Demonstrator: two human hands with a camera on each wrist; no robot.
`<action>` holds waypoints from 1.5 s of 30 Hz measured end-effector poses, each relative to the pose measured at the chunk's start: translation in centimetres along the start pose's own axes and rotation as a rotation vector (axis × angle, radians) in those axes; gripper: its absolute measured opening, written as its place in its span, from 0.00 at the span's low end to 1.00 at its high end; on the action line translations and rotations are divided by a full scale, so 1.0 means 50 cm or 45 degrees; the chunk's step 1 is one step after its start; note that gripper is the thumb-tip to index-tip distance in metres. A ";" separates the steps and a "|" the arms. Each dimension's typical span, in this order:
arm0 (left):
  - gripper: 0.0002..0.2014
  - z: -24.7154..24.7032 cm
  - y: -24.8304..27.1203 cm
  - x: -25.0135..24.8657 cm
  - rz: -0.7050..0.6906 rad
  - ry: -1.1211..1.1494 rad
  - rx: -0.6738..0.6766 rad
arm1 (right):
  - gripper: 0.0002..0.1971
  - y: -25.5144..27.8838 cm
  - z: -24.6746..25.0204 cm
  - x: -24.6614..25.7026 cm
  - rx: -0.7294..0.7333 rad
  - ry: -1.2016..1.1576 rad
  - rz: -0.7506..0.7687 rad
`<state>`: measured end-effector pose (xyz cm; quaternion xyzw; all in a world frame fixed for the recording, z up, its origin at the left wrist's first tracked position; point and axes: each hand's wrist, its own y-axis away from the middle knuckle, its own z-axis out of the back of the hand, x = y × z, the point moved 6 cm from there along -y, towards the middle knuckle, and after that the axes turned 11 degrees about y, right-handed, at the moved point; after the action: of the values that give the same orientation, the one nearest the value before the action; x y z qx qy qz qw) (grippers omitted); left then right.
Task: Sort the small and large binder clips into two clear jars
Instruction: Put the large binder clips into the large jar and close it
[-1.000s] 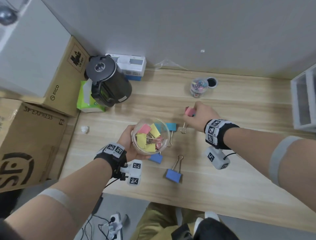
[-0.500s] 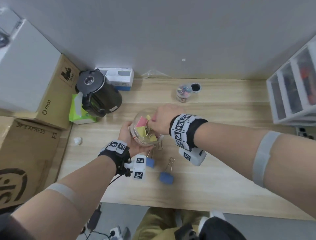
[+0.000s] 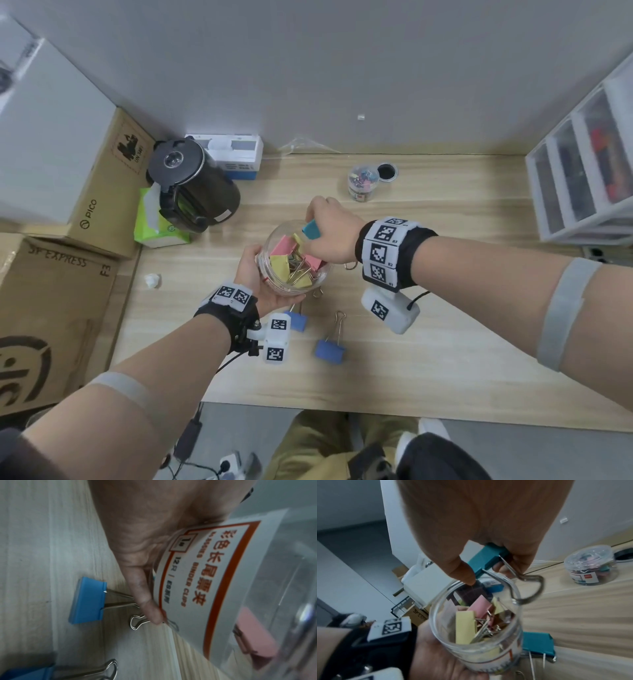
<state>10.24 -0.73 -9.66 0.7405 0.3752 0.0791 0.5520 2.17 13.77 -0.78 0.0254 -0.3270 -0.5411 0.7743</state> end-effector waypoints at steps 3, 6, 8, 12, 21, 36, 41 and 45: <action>0.33 -0.006 0.007 0.003 0.012 0.021 0.010 | 0.18 0.000 0.003 0.019 -0.013 -0.032 0.085; 0.32 -0.013 0.012 0.008 0.022 0.027 0.035 | 0.12 0.001 0.002 0.027 -0.093 -0.145 0.094; 0.32 -0.018 0.016 0.012 0.028 0.013 0.055 | 0.08 0.002 0.003 0.025 -0.187 -0.278 0.062; 0.34 -0.020 0.022 0.016 0.057 0.015 0.083 | 0.07 0.022 0.009 0.038 -0.383 0.117 0.226; 0.35 0.021 0.008 0.018 0.064 -0.024 0.035 | 0.06 0.031 0.000 0.030 -0.461 0.318 0.345; 0.38 0.060 0.012 0.021 0.169 -0.120 0.095 | 0.12 0.024 -0.009 0.078 -0.681 0.143 0.499; 0.36 0.105 0.016 0.006 0.126 -0.043 0.064 | 0.05 -0.003 -0.006 0.020 -0.535 -0.003 0.257; 0.35 0.148 0.018 -0.001 0.081 0.029 -0.015 | 0.13 -0.035 -0.079 -0.050 -0.076 0.193 0.110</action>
<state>14.53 -6.47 -11.67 0.7480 0.3570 0.1073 0.5492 2.34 13.95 -5.78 0.0290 -0.2519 -0.5133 0.8199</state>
